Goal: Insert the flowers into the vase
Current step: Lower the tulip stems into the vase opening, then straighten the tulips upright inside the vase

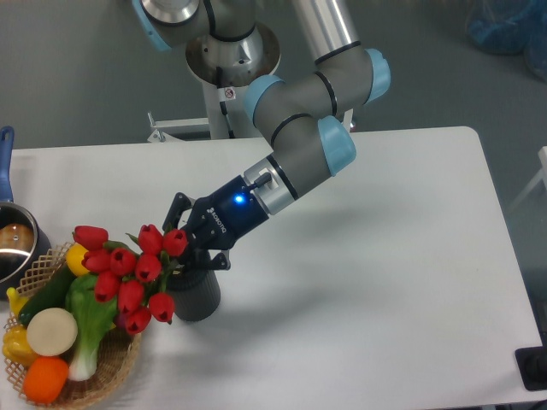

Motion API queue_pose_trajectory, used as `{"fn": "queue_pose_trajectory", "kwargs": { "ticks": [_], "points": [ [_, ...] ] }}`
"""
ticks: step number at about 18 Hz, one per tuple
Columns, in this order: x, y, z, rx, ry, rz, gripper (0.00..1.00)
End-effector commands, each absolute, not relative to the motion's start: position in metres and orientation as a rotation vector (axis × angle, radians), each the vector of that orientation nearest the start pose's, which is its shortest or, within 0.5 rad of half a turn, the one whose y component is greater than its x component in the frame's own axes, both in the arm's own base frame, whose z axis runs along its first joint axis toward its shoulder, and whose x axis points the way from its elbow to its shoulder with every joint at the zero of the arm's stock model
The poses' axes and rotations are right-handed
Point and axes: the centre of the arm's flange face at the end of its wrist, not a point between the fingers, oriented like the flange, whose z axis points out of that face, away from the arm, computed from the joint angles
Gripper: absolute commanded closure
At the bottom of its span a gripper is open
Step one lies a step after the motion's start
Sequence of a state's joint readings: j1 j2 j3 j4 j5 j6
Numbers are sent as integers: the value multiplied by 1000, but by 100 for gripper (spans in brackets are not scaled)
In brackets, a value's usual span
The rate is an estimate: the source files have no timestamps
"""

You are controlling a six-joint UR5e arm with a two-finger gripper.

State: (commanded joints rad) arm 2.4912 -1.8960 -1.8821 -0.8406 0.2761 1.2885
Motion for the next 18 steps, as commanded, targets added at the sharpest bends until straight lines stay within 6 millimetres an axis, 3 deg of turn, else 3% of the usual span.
{"fn": "queue_pose_trajectory", "kwargs": {
  "ticks": [9, 12, 15, 18],
  "points": [
    [-302, 508, 301, -1847, 393, -567, 71],
    [-303, 502, 298, -1870, 402, -546, 55],
    [-305, 495, 292, -1908, 405, -522, 46],
    [-302, 484, 292, -1915, 392, -515, 27]
  ]
}}
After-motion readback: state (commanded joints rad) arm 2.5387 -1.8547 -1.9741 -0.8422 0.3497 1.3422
